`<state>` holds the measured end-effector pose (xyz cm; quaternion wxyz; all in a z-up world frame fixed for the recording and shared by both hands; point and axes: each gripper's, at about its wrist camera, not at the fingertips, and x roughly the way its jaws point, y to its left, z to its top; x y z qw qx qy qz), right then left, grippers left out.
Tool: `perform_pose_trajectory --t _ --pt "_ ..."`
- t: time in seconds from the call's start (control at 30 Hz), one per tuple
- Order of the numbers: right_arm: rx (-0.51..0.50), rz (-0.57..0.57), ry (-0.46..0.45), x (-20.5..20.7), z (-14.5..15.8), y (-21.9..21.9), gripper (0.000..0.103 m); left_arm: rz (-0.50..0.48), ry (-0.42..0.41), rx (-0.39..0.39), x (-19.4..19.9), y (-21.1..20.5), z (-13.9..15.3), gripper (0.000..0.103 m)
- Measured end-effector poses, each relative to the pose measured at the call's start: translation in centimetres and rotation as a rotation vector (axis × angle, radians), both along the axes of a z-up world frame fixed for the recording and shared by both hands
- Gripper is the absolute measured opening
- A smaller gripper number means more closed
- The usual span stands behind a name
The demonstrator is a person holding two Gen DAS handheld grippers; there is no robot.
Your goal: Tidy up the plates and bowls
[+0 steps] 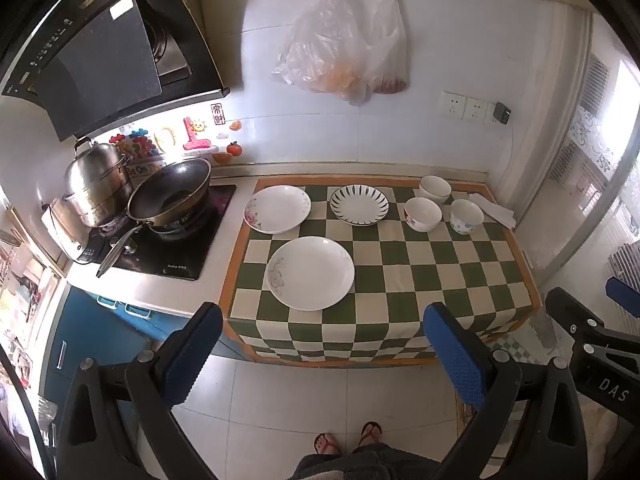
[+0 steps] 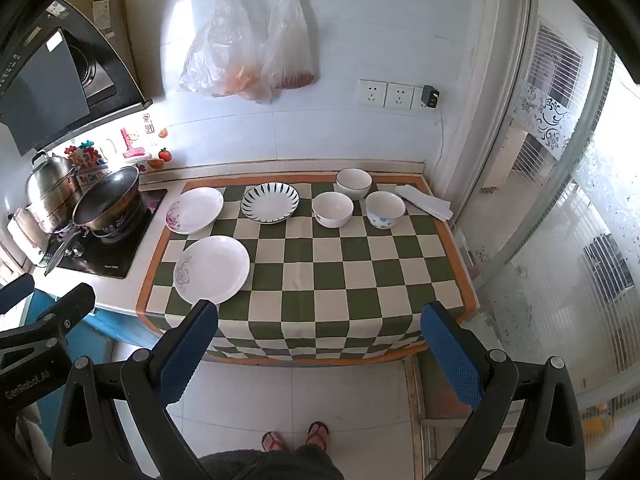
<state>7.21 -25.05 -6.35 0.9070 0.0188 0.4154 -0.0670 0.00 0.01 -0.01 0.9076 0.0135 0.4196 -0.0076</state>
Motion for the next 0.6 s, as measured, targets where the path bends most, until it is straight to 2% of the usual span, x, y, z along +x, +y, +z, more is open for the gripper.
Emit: perform_pose_trajectory --t 0.6 --pt "0.002 -0.003 0.005 0.14 0.03 -0.02 0.103 0.001 0.0 -0.005 -0.06 0.36 0.04 0.103"
